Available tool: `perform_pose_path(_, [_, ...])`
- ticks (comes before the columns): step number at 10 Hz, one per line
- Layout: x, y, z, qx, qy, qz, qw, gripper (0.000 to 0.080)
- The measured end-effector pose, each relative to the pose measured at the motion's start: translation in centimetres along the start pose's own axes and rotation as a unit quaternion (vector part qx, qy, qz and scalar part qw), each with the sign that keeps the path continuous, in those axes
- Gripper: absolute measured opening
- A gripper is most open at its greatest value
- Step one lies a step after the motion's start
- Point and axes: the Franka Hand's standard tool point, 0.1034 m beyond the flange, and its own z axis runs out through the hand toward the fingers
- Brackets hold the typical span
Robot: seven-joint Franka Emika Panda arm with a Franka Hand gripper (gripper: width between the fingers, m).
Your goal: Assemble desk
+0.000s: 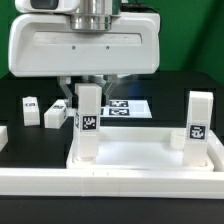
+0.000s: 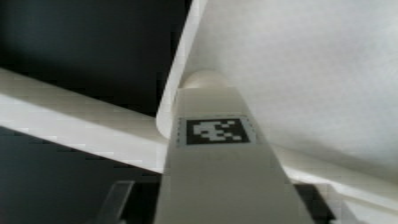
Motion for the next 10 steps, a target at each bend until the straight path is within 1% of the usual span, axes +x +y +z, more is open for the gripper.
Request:
perform_pose_path(1, [-0.02, 0.01, 0.04, 0.003, 0.001, 0.035, 0.999, 0.0293])
perform_pose_path(2, [-0.06, 0.10, 0.06, 0.011, 0.004, 0.105, 0.994, 0.0293])
perform_pose_path(4, [-0.04, -0.14, 0.10, 0.015, 0.002, 0.187, 0.982, 0.0293])
perform_pose_path(5, [-0.01, -0.43, 0.17, 0.020, 0.000, 0.259, 0.966, 0.0293])
perform_pose_path(6, [0.11, -0.72, 0.18, 0.021, 0.000, 0.307, 0.951, 0.0293])
perform_pose_path(7, [0.11, -0.68, 0.19, 0.025, 0.000, 0.329, 0.944, 0.0293])
perform_pose_path(8, [0.17, -0.73, 0.24, 0.031, -0.002, 0.387, 0.922, 0.0293])
perform_pose_path(9, [0.35, -0.66, 0.30, 0.031, -0.009, 0.436, 0.900, 0.0293])
perform_pose_path(10, [0.62, -0.52, 0.32, 0.031, -0.013, 0.457, 0.889, 0.0293])
